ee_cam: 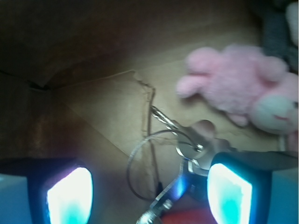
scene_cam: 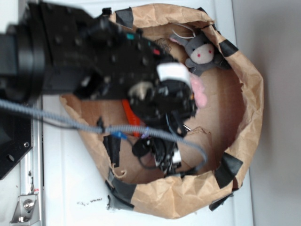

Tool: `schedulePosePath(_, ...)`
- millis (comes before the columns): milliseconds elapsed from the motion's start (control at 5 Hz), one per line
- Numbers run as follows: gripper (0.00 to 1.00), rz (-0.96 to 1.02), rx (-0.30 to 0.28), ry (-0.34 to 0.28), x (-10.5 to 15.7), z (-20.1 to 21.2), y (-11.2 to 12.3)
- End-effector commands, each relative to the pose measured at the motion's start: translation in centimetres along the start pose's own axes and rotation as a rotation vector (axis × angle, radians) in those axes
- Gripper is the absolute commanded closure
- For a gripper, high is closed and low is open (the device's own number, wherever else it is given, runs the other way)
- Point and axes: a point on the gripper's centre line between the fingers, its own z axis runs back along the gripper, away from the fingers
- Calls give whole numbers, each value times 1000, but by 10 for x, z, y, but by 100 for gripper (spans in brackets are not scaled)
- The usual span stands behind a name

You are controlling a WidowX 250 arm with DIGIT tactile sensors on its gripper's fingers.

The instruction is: Grab the silver keys.

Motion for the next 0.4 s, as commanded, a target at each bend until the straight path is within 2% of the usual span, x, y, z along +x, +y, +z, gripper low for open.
schedulePosePath(0, 0, -62, 3, 2, 17, -35, -15)
schedulePosePath(200, 100, -43, -11, 14, 15, -36, -11)
